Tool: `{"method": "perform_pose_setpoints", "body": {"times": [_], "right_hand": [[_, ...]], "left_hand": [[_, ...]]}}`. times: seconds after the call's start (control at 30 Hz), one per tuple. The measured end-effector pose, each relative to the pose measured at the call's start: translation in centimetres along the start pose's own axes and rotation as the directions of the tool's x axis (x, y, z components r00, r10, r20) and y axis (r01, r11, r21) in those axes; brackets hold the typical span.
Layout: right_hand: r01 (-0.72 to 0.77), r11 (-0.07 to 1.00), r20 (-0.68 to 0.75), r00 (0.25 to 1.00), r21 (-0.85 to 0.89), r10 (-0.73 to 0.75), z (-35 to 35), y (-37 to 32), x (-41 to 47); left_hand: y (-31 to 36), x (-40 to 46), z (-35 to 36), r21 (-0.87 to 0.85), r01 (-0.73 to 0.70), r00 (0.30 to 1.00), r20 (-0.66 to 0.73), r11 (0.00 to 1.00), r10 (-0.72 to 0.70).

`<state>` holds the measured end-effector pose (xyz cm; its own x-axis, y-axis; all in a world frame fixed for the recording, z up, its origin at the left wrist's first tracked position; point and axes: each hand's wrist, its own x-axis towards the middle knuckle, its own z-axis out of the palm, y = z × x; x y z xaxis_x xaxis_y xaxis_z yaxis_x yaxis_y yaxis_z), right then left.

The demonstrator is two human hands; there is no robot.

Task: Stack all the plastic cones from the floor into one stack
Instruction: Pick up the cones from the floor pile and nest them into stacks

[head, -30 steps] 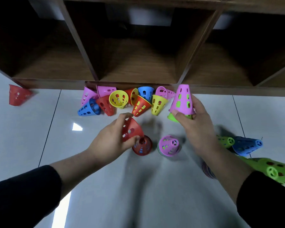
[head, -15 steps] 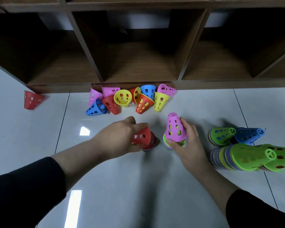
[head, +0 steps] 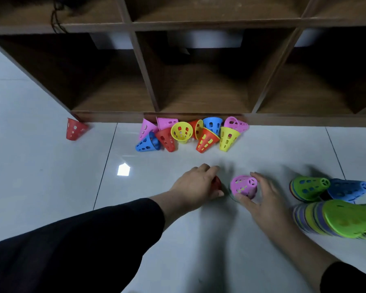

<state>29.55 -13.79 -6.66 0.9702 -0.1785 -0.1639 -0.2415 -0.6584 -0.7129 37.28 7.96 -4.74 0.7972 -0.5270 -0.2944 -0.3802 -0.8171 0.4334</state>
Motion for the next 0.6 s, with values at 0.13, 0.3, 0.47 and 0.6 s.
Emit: {"method": "perform_pose_setpoints", "body": {"times": [0.13, 0.3, 0.47, 0.6], "right_hand": [[0.091, 0.994, 0.031, 0.996, -0.066, -0.089, -1.9, -3.3, 0.2], [0.220, 0.959, 0.108, 0.973, -0.179, -0.203, -1.8, -10.5, 1.7], [0.239, 0.941, 0.295, 0.941, -0.239, -0.164, 2.1, -17.3, 3.7], [0.342, 0.907, 0.449, 0.869, -0.246, -0.206, 7.1, -20.8, 6.1]], "left_hand": [[-1.5, -2.6, -1.5, 0.016, 0.051, 0.996, -0.068, 0.999, -0.050], [-6.6, -6.7, -4.5, 0.086, 0.187, 0.959, -0.232, 0.979, -0.163], [-16.1, -9.9, -7.6, 0.032, 0.455, 0.837, -0.357, 0.890, -0.415], [-24.2, -11.1, -9.7, 0.003, 0.601, 0.715, -0.449, 0.799, -0.536]]}}
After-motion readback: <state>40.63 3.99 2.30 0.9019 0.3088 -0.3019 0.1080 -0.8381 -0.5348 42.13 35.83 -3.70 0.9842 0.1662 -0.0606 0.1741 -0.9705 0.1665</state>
